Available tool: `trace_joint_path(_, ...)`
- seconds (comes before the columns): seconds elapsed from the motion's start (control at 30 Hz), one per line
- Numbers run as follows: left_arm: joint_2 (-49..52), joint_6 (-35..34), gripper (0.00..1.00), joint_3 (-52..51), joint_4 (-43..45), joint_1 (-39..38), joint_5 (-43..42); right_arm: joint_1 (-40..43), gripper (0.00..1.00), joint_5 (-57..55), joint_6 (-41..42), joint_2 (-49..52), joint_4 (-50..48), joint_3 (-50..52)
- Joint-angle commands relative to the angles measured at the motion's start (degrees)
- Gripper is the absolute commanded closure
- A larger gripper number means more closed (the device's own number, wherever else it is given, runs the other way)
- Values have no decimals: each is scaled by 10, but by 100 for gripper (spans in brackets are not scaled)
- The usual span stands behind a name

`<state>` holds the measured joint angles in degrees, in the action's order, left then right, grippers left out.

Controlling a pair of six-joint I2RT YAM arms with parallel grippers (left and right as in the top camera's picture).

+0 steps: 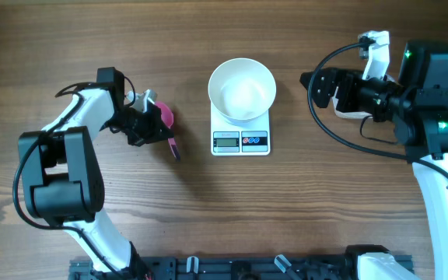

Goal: Scoop item into bowl and weigh 150g on scale
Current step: 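Close the left gripper on the pink scoop's handle, then lift the pink scoop with the left gripper toward the right gripper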

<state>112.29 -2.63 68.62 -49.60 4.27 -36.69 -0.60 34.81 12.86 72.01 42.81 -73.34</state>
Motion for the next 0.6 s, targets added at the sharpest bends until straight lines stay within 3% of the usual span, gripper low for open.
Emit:
trace_joint_path(0.0, 4, -12, 96, -2, -1, 2, -49, -2, 0, -5, 6, -2, -7, -10)
trace_joint_path(0.2, -18, -53, 96, 17, -7, 21, -165, -2, 5, 0, 17, -2, 0, -28)
trace_joint_path(0.37, -67, -56, 96, 43, 2, 45, -369, -2, 8, -1, 52, -2, 63, -97)
trace_joint_path(0.43, -90, -59, 96, 52, 15, 51, -449, -2, 0, 17, 57, -2, 84, -124)
trace_joint_path(0.57, -131, -175, 96, 69, 83, 45, -506, -2, 0, 142, 74, -4, 62, -130)
